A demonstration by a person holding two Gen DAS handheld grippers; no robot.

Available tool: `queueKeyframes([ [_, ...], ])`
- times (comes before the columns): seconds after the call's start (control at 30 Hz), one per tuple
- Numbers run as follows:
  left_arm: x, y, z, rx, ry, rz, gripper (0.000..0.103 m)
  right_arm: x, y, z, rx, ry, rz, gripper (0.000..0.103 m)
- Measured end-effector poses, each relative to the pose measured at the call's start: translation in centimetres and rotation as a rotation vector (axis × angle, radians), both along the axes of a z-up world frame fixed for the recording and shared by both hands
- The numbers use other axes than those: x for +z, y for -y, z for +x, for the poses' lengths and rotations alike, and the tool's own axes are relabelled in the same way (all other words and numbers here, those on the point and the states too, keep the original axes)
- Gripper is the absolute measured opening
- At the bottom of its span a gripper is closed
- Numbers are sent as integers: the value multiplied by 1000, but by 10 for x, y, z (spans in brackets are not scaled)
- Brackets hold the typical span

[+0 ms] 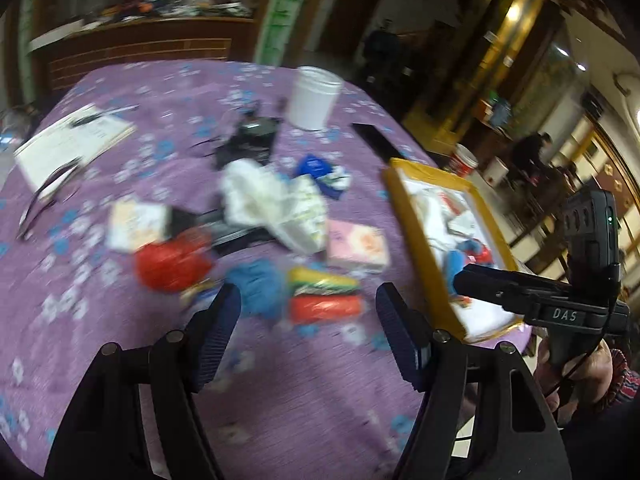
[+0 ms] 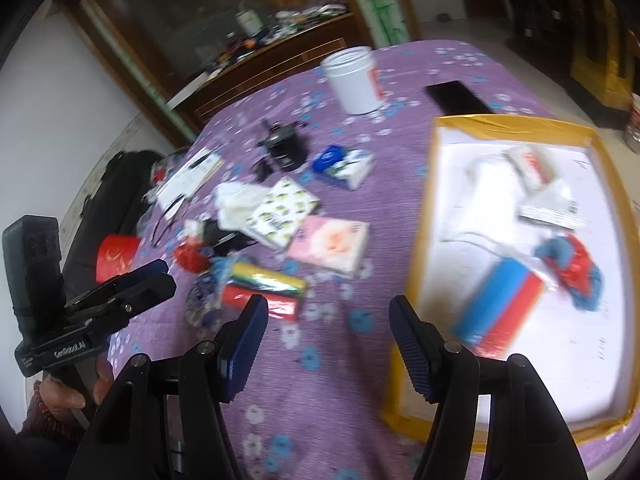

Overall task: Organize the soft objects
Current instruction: 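Grasp the blue-white snack bag with the left tool while the right tool grasps the striped sponge bag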

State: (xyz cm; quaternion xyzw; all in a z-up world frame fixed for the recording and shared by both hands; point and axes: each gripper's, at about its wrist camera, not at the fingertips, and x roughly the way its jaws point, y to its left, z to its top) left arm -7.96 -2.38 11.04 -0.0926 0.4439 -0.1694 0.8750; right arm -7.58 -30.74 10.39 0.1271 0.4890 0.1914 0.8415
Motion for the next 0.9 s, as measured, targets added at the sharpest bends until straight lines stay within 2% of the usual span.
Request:
queueKeyframes([
  [0.2,-25,-38,-12,84,-69,-5,70,-11,-37,4,80,-34,1,65],
  [0.33,-36,-39,-14,62,-90,6,70,-12,-54,3,112,-39,-6,65],
  [0.43,-46,-35,-9,43,-102,26,70,-12,-55,2,110,-45,-10,65],
  [0.53,-58,-31,4,48,-101,91,69,-12,-50,-1,90,-47,-13,65],
  [0.67,-81,-36,27,71,-159,93,69,-12,-37,-6,52,-48,-15,65],
  [0.77,-90,-35,36,71,-166,115,62,-13,-29,-10,31,-51,-17,65],
  [0.83,-91,-32,38,59,-151,128,53,-14,-26,-12,26,-53,-16,65],
  [0.87,-90,-30,37,58,-138,146,45,-14,-27,-12,27,-55,-17,65],
  [0.9,-90,-29,36,57,-131,156,43,-15,-27,-12,29,-56,-18,66],
])
